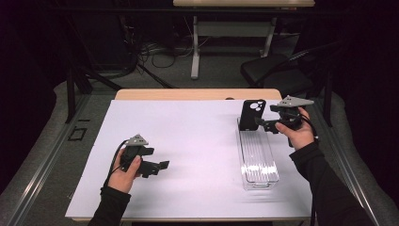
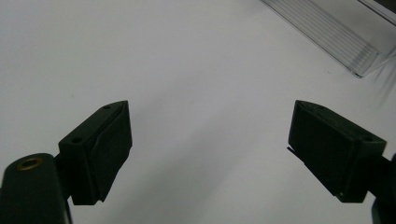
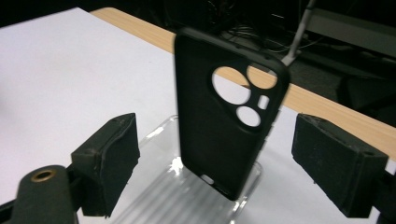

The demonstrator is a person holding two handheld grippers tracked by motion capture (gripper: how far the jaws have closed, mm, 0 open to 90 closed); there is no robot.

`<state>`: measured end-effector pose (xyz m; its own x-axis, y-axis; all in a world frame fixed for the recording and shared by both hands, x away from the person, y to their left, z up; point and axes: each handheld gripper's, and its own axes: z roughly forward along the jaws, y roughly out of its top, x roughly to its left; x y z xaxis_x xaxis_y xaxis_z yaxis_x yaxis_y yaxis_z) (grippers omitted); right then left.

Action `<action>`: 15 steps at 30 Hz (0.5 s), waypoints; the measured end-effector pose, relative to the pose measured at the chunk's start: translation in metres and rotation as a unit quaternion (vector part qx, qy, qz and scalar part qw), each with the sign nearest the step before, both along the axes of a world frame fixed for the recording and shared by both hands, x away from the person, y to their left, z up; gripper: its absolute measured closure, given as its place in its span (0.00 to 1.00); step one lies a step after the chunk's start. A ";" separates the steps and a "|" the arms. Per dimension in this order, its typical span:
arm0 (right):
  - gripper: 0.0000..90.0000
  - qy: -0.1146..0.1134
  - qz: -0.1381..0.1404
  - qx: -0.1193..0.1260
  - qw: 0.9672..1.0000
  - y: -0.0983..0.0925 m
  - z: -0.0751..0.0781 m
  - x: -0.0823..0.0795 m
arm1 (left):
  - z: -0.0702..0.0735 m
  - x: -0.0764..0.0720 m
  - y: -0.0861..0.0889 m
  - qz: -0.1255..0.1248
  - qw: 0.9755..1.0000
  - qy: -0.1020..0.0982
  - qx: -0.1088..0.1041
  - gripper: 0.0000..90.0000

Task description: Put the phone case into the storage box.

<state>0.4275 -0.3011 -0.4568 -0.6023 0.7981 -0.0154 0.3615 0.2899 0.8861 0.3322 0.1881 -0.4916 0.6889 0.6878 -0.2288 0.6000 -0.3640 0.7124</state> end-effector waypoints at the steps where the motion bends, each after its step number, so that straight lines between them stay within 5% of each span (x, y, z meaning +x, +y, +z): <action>1: 0.16 0.001 0.004 0.002 1.000 0.001 0.001 -0.001 | 0.000 0.000 0.000 -0.001 1.000 0.001 0.000 0.15; 15: 0.06 0.004 0.007 0.002 1.000 0.003 0.003 -0.011 | -0.001 0.000 -0.001 -0.001 1.000 -0.002 0.000 0.16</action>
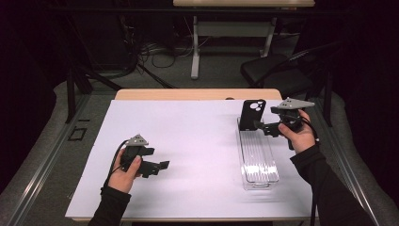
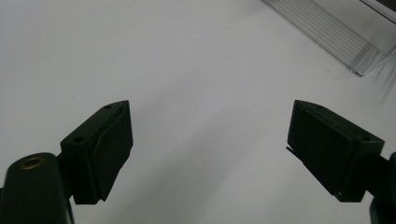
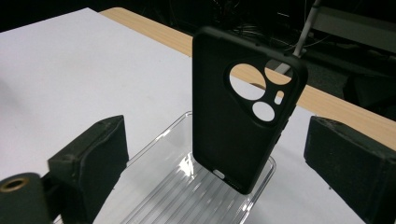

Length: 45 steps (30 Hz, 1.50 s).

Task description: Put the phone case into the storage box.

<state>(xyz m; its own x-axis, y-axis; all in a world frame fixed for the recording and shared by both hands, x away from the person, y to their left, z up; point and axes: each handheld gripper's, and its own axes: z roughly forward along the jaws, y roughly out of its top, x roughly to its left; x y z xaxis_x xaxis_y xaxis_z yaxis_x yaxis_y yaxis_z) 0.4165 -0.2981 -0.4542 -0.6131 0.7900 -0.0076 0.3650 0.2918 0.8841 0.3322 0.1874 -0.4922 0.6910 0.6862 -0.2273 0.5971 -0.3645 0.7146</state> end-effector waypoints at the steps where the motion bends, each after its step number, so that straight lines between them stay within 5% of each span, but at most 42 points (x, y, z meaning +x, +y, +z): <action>1: 0.06 0.002 -0.001 0.000 1.000 0.000 -0.001 -0.001 | 0.000 0.000 0.000 0.000 1.000 0.000 0.000 0.16; 14: 0.00 0.013 -0.013 0.015 1.000 0.002 -0.002 -0.025 | 0.001 -0.003 -0.001 -0.005 1.000 -0.003 0.000 0.16; 29: 0.00 0.010 -0.023 0.043 0.999 0.020 -0.012 -0.082 | 0.005 -0.006 -0.002 -0.009 1.000 -0.007 -0.007 0.16; 37: 0.01 -0.002 -0.023 0.031 0.999 0.031 -0.023 -0.110 | 0.008 -0.008 0.001 -0.006 1.000 -0.017 -0.010 0.16; 45: 0.03 0.012 -0.018 0.029 0.999 0.039 -0.034 -0.133 | 0.010 -0.009 0.005 -0.005 1.000 -0.019 -0.018 0.16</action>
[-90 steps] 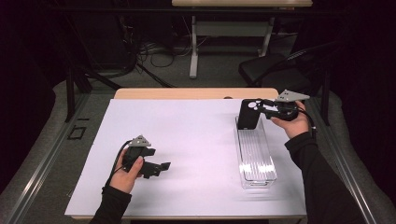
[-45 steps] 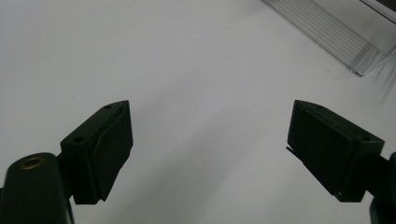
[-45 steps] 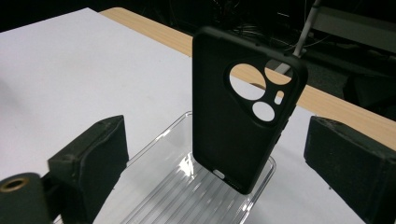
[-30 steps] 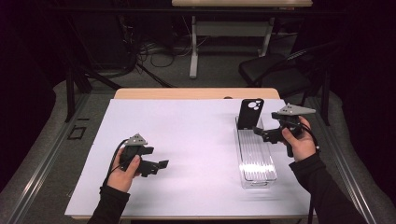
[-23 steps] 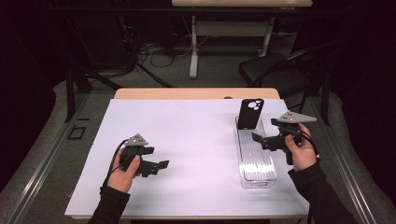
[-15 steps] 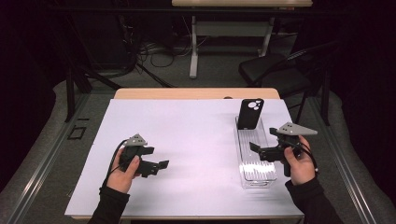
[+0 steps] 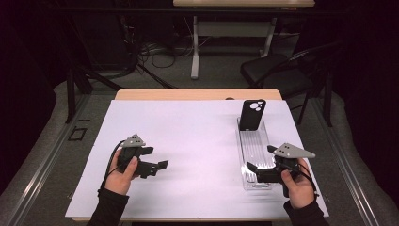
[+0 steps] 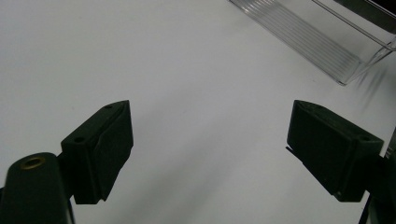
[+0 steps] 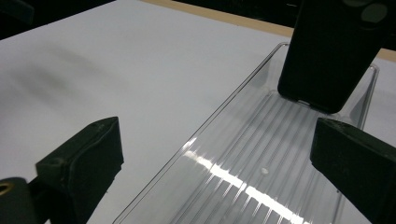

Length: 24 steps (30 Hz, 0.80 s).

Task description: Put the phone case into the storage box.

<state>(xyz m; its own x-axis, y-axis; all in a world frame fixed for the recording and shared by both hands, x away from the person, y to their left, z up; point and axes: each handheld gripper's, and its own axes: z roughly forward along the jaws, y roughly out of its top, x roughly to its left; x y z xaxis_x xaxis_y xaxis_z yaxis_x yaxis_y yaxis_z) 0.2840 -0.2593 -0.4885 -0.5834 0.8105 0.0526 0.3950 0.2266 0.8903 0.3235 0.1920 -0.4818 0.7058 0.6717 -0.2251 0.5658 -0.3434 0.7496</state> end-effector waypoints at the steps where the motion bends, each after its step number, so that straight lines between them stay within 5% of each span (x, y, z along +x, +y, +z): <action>1: 0.03 0.001 0.002 -0.002 1.000 0.001 -0.001 -0.003 | 0.000 0.000 0.000 0.001 1.000 -0.002 0.000 0.16; 24: 0.08 0.002 0.065 0.012 0.998 0.022 -0.021 -0.021 | 0.001 -0.002 0.001 -0.009 1.000 -0.009 -0.017 0.16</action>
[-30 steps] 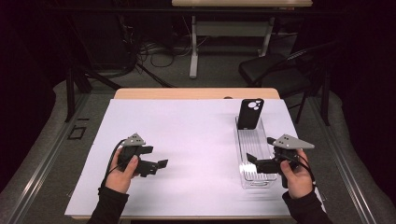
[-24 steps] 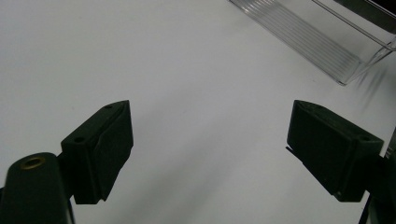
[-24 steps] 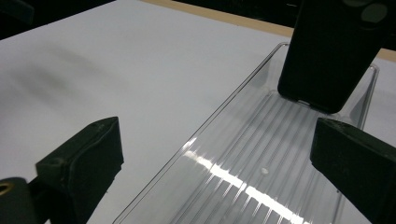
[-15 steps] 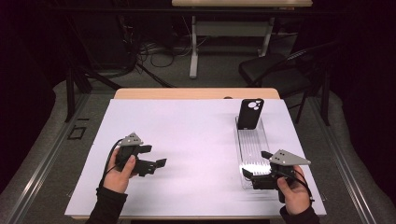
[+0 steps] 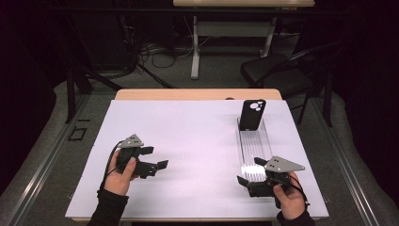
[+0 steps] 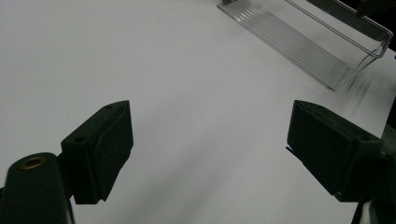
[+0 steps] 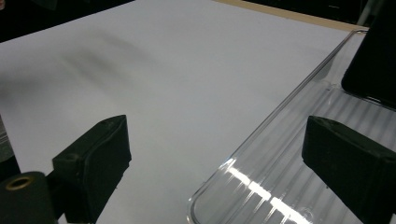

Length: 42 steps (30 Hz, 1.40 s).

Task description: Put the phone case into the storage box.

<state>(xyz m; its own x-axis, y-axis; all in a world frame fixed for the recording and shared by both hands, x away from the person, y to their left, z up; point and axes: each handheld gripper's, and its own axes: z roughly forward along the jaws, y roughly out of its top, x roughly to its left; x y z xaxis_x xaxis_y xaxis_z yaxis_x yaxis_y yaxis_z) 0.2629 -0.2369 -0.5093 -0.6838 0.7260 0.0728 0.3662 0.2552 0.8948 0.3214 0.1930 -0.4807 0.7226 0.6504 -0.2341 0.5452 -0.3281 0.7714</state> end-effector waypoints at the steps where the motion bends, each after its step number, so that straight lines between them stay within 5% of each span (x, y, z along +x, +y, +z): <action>1: 0.08 0.001 0.004 -0.001 1.000 0.001 0.000 -0.001 | 0.000 0.000 0.000 -0.001 1.000 -0.002 0.001 0.16; 14: 0.08 -0.002 0.043 -0.017 0.999 0.019 -0.005 -0.009 | 0.002 -0.005 -0.010 -0.020 1.000 -0.004 0.000 0.16; 42: 0.08 0.007 0.065 -0.022 0.998 0.029 -0.011 -0.013 | 0.001 -0.008 -0.018 -0.029 1.000 -0.006 0.008 0.16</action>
